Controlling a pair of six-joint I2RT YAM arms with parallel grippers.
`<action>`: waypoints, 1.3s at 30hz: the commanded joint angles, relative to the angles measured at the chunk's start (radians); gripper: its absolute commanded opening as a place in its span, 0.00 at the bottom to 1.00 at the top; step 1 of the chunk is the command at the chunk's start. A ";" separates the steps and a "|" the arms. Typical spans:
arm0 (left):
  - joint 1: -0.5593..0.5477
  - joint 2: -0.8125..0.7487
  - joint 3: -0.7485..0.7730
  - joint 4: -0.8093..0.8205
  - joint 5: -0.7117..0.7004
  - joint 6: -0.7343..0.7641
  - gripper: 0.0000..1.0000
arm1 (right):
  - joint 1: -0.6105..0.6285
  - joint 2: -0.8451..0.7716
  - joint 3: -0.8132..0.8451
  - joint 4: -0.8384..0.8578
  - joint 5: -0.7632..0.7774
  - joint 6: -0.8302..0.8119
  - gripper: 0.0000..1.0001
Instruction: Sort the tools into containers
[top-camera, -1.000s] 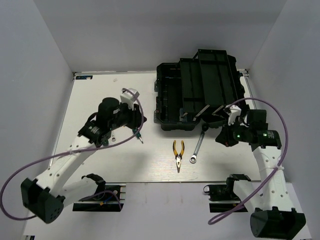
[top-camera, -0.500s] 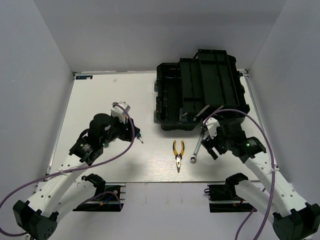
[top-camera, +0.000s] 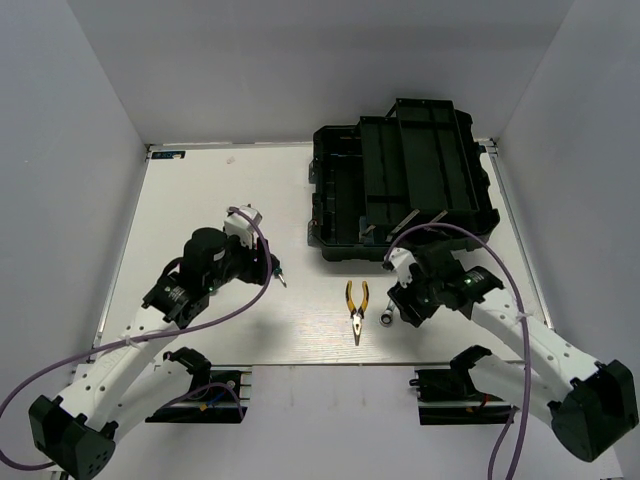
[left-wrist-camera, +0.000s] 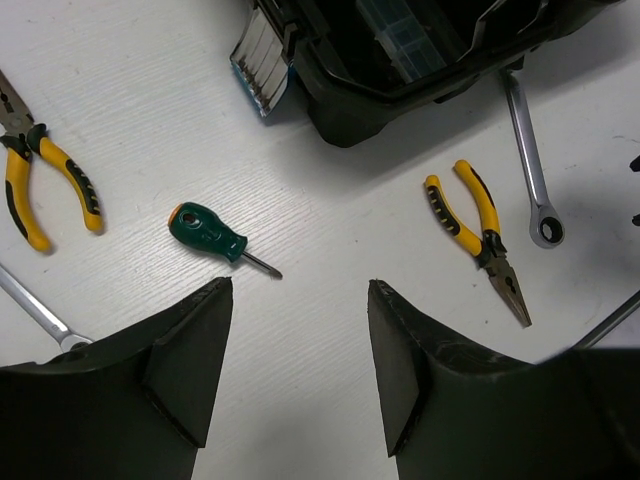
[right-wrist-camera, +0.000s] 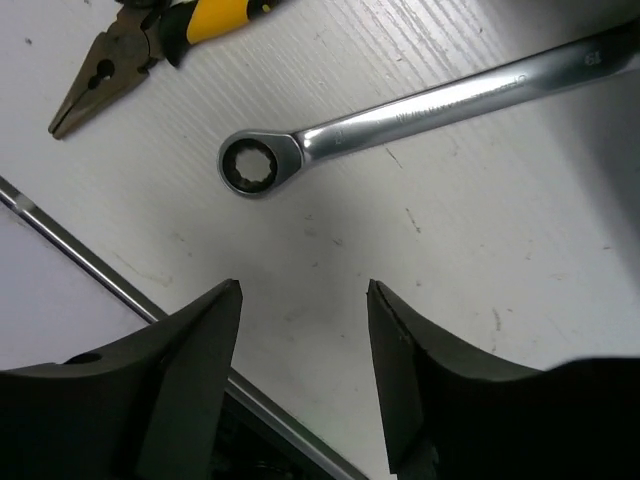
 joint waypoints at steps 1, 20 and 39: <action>0.005 0.000 -0.010 0.004 -0.013 0.001 0.67 | 0.020 0.044 0.037 0.076 0.001 0.185 0.59; 0.015 0.020 -0.019 0.004 -0.041 0.001 0.67 | 0.173 0.181 -0.095 0.464 0.371 0.441 0.68; 0.015 0.009 -0.019 0.004 -0.031 0.001 0.67 | 0.215 0.325 -0.072 0.421 0.452 0.446 0.63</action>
